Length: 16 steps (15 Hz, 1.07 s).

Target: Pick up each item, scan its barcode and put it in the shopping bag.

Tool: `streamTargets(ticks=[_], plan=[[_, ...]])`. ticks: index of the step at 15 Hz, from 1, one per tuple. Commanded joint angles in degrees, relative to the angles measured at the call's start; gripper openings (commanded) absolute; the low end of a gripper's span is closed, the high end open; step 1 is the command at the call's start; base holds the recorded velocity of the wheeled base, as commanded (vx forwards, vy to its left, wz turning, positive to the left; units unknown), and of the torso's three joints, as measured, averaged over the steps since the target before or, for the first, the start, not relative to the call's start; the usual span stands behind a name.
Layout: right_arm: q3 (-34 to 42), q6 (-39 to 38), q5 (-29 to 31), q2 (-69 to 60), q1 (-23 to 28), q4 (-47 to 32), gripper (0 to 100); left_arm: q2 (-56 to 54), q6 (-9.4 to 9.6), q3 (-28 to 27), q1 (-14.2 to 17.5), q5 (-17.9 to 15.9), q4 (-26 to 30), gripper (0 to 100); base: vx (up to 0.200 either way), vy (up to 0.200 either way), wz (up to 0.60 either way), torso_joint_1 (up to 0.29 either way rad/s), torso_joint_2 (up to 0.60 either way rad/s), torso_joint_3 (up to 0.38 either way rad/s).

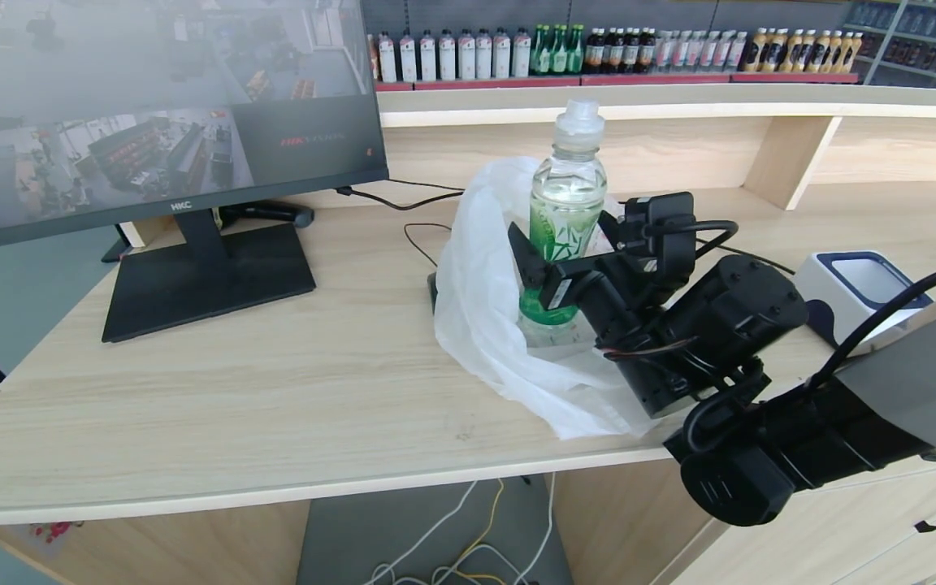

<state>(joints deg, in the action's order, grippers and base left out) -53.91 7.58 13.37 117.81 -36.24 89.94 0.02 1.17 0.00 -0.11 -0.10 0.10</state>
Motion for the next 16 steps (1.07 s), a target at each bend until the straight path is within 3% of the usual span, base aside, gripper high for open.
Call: streamTargets(ticks=[1,4,7,8,11,12,14,16], plan=[[0.5,0.0,0.0,-0.9,-0.1,0.1,100,0.0,0.06,0.0,0.0,0.0,0.0,100,0.000,0.000,0.00,0.000,0.00,0.000],[1.9,0.0,0.0,-2.4,-0.1,0.1,100,0.0,-0.03,0.0,0.0,0.0,0.0,100,0.000,0.000,0.00,0.000,0.00,0.000],[9.0,0.0,0.0,-9.4,-1.0,0.1,100,0.0,-0.03,0.0,0.0,0.0,0.0,100,0.000,0.000,0.00,0.000,0.00,0.000],[15.3,0.0,0.0,-14.4,-1.3,0.1,100,0.0,0.41,0.0,0.0,0.0,0.0,100,0.000,0.000,0.00,0.000,0.00,0.000],[22.9,0.0,0.0,-21.5,-4.1,0.1,100,0.0,0.24,0.0,0.0,0.0,0.0,100,0.000,0.000,0.00,0.000,0.00,0.000],[28.8,-0.3,0.0,-24.7,-5.2,0.1,100,0.0,0.06,0.0,0.0,0.0,0.0,100,0.000,0.000,0.00,0.000,0.00,0.000],[31.1,-2.5,-2.2,-26.6,-6.5,0.1,100,0.0,0.41,0.0,0.0,0.0,0.0,100,0.000,0.000,0.00,0.000,0.00,0.000],[30.8,-1.8,-4.5,-26.7,-5.3,0.1,100,0.0,0.24,0.0,0.0,0.0,0.0,100,0.000,-0.200,0.00,0.002,0.00,-0.005]])
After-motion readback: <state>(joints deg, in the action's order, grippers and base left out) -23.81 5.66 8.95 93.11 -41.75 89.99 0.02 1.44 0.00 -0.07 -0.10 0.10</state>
